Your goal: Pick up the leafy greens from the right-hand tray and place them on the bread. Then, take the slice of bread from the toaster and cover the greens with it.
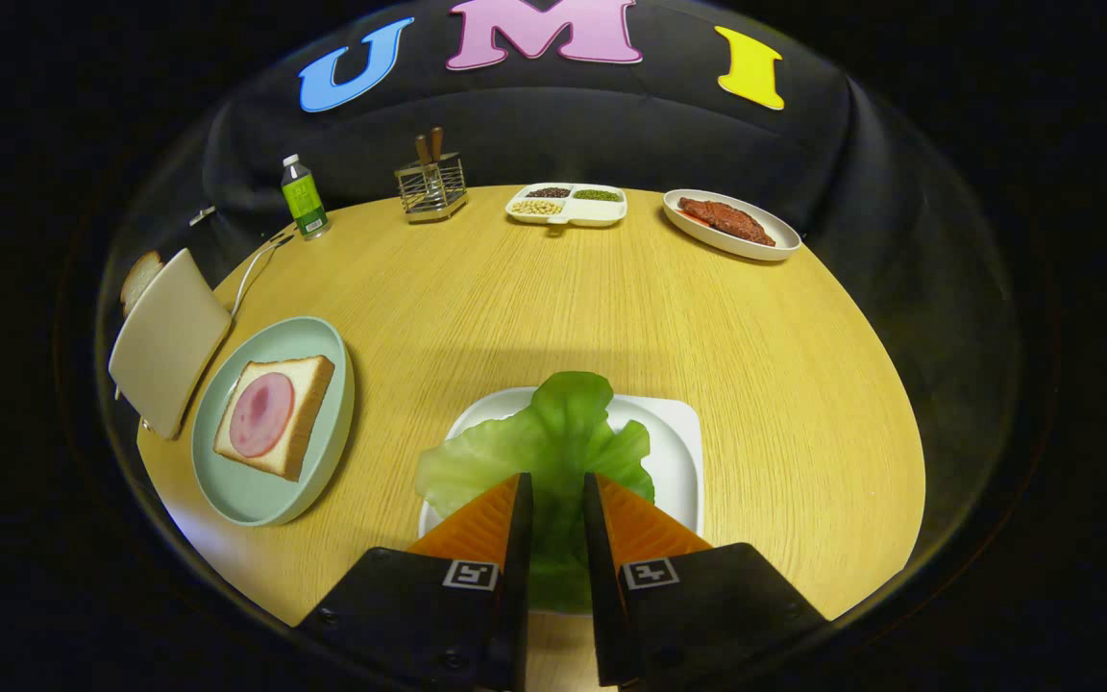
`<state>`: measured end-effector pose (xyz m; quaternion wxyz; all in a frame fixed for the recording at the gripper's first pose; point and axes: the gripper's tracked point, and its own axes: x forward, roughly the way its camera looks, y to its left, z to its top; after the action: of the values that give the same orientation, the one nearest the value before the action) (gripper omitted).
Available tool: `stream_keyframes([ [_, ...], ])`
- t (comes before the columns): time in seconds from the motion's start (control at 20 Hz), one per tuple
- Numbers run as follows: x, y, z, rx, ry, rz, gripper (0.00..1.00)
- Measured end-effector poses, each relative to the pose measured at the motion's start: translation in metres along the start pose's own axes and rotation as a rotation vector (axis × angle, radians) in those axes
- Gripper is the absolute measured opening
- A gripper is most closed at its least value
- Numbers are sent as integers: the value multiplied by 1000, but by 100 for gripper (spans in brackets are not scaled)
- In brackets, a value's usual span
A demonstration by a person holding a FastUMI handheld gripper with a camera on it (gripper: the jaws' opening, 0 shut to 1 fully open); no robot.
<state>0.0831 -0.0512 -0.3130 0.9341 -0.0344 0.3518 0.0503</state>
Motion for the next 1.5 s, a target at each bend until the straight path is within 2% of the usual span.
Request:
stream_keyframes([
  [0.1, -2, 4, 1, -9, 4, 19, 32],
  [0.2, 1, 2, 2, 25, 9, 4, 11],
  [0.35, 4, 5, 1, 78, 46, 40, 6],
  [0.5, -5, 2, 5, 139, 85, 56, 5],
  [0.85, -47, 11, 64, 57, -42, 49, 5],
  [1.15, -88, 50, 101, 38, -108, 117, 5],
  [1.5, -102, 114, 114, -8, -107, 200, 5],
])
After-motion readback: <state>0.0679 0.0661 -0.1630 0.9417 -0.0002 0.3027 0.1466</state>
